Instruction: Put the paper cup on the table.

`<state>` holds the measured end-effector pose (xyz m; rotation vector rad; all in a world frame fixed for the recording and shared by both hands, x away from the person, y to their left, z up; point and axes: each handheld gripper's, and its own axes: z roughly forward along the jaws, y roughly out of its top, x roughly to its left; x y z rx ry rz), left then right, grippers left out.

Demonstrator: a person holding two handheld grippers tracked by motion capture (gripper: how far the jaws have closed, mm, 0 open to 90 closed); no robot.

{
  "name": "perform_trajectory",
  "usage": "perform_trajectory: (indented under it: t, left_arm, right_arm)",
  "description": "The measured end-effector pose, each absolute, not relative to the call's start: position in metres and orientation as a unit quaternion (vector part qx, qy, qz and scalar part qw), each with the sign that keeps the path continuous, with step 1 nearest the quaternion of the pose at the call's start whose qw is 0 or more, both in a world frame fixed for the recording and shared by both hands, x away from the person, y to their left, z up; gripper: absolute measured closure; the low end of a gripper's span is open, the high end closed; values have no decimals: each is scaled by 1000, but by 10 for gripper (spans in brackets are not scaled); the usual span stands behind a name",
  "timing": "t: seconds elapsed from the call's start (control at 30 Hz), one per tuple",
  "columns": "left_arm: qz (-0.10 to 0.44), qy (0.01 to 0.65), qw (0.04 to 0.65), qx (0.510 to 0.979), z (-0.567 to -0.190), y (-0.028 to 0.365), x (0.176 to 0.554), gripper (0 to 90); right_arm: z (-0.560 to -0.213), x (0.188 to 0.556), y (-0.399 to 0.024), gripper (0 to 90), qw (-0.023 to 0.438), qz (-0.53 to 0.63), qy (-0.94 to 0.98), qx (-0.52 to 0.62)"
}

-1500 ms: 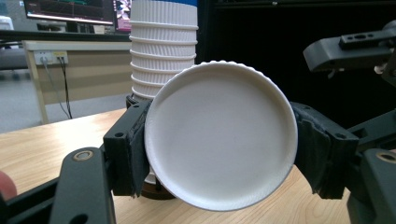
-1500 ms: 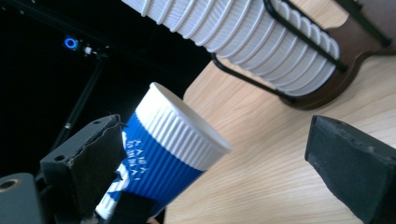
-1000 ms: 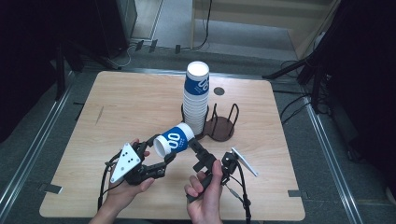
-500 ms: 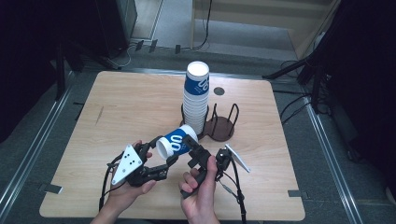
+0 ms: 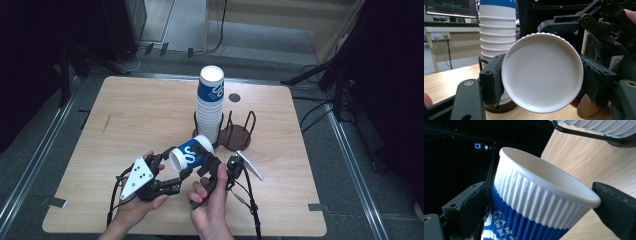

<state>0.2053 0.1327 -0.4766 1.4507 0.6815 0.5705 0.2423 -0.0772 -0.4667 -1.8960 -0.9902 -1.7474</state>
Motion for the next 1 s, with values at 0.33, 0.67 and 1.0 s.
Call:
perform_trajectory:
  t: [0.33, 0.67, 1.0]
  left_arm:
    - [256, 293, 664, 638, -476, 134, 205, 284]
    - [248, 280, 672, 639, -475, 136, 203, 279]
    - [211, 292, 676, 642, -471, 143, 202, 161]
  right_arm:
    - [-467, 247, -78, 78, 203, -629, -345, -667]
    - [-462, 245, -83, 130, 201, -639, -336, -662]
    - [-457, 243, -87, 144, 169, -656, -345, -650]
